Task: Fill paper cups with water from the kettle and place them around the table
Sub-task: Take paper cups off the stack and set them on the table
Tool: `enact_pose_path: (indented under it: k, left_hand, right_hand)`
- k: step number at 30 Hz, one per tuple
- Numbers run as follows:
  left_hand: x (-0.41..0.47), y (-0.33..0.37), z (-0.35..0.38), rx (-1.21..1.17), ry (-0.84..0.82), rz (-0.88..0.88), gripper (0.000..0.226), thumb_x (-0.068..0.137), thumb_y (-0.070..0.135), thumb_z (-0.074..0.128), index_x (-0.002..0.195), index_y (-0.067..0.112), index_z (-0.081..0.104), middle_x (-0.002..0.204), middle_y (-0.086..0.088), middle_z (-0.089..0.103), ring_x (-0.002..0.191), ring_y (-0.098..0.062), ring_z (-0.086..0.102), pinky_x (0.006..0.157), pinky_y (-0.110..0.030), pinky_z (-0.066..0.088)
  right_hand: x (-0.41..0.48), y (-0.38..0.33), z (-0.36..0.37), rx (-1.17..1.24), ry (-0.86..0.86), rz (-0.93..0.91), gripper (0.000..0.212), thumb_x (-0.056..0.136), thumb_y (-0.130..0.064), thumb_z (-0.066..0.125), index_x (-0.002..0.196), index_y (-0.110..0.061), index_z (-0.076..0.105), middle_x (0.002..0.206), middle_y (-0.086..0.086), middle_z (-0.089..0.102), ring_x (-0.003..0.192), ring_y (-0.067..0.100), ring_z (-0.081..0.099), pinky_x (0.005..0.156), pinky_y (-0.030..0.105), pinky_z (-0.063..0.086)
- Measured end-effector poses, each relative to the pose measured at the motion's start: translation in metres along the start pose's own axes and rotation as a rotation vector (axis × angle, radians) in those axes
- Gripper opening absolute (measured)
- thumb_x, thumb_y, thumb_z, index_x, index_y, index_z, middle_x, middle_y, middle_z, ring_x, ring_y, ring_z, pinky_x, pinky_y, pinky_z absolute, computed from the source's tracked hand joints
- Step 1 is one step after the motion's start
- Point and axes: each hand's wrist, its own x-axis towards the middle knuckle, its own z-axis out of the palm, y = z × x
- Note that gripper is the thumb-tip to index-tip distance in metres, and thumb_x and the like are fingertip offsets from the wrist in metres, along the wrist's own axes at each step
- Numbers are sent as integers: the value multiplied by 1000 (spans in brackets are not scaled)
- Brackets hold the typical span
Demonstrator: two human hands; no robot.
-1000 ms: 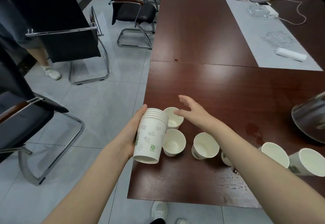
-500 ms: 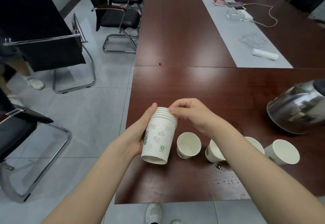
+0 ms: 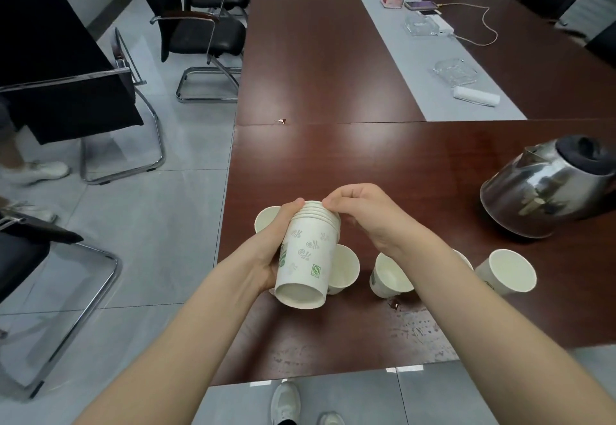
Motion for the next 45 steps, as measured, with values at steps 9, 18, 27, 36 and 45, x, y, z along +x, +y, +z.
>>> enact_pose_path:
  k: [9, 18, 27, 36, 45]
  left_hand:
    - [-4, -8, 9, 120, -27, 2, 37, 88, 41, 55, 94, 6, 64, 69, -13, 70, 50, -23, 66, 43, -33, 54]
    - [1, -11, 10, 177, -54, 33, 34, 88, 42, 55, 90, 10, 65, 69, -9, 71, 54, -20, 67, 52, -27, 55]
    - [8, -7, -4, 62, -26, 74, 48, 85, 50, 58, 64, 10, 72, 64, -10, 69, 51, -22, 66, 47, -29, 53]
    - [19, 0, -24, -16, -11, 67, 59, 80, 58, 57, 101, 3, 66, 81, -17, 71, 62, -27, 68, 56, -33, 56]
    - [27, -1, -36, -8, 36, 59, 66, 60, 60, 66, 98, 5, 67, 90, -18, 66, 73, -28, 63, 70, -36, 52]
  right_hand:
    - [4, -3, -23, 163, 93, 133, 18, 88, -17, 62, 70, -20, 62, 68, -4, 58, 70, 14, 54, 70, 29, 45]
    - [3, -3, -32, 317, -142, 323, 49, 70, -43, 65, 106, -10, 60, 91, 10, 66, 85, 28, 66, 93, 48, 49]
    - [16, -14, -48, 359, 3, 171, 10, 87, -25, 61, 86, -15, 64, 78, 0, 62, 84, 18, 62, 88, 45, 50]
    - [48, 24, -49, 72, 59, 147, 41, 80, -3, 72, 116, -13, 57, 106, 7, 61, 92, 18, 63, 76, 32, 57]
    - [74, 74, -35, -249, 47, 138, 64, 69, -14, 84, 119, -24, 48, 126, 4, 54, 115, 19, 51, 90, 28, 44]
